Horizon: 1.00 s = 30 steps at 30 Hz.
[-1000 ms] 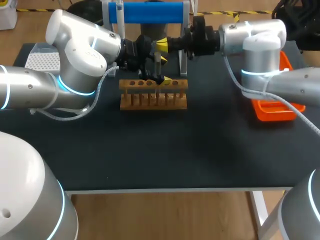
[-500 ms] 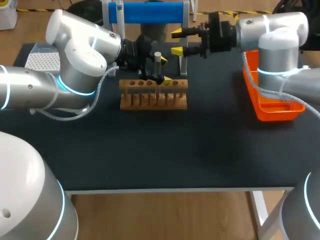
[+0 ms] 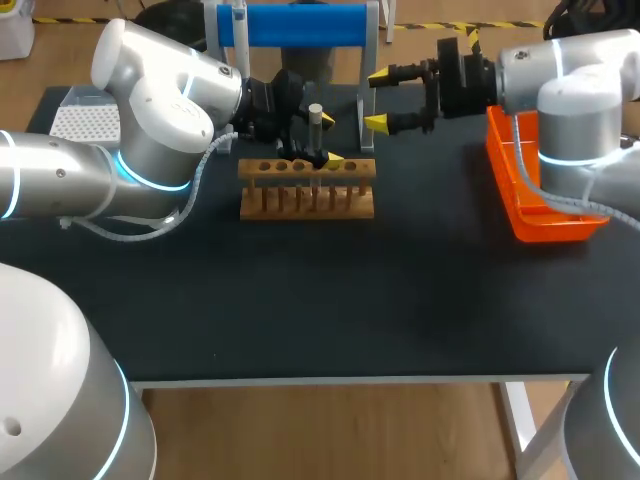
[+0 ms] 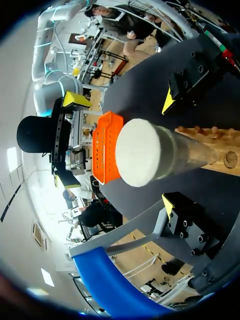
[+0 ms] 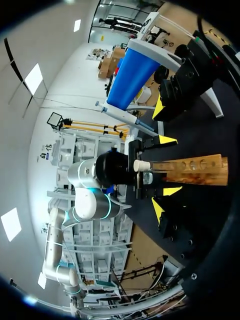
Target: Invert the test tube, pick up the pipette, mount the tip to pipette, aspirate from beaker and dispense into the tube, eject the tip, return the pipette, and cap with the stopper.
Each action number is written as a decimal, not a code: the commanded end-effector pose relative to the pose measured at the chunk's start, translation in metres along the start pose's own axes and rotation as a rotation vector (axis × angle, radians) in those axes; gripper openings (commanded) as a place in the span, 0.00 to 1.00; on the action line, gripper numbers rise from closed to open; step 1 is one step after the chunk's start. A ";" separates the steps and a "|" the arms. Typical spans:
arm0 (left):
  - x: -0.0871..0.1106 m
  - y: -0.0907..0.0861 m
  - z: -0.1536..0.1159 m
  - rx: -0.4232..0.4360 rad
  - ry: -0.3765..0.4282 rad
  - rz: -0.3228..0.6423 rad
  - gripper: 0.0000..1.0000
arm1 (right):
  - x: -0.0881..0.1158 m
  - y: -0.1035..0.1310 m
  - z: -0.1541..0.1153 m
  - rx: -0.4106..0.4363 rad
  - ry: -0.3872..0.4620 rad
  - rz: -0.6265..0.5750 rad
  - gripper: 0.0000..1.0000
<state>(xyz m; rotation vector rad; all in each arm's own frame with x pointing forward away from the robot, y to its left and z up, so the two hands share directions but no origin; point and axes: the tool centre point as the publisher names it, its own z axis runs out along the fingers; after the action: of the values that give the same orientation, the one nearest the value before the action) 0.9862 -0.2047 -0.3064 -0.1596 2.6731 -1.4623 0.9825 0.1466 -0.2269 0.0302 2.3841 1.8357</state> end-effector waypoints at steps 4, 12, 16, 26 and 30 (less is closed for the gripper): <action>0.000 0.000 0.001 0.000 0.000 0.000 1.00 | 0.001 0.001 -0.001 0.002 -0.002 0.000 1.00; -0.002 0.002 -0.005 -0.006 -0.014 -0.010 1.00 | 0.001 0.001 -0.001 0.002 -0.002 0.000 1.00; -0.001 0.003 -0.009 -0.009 -0.023 -0.012 1.00 | 0.001 0.001 -0.001 0.002 -0.002 0.000 1.00; 0.005 0.005 -0.036 -0.034 -0.071 -0.028 1.00 | 0.001 0.001 -0.001 0.002 -0.002 0.000 1.00; 0.006 0.006 -0.051 -0.047 -0.104 -0.034 1.00 | 0.001 0.001 -0.001 0.002 -0.002 0.000 1.00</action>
<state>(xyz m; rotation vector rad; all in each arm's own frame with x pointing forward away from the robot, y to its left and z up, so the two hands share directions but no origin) 0.9852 -0.1700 -0.2942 -0.2650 2.6372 -1.3781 0.9812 0.1467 -0.2264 0.0327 2.3833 1.8319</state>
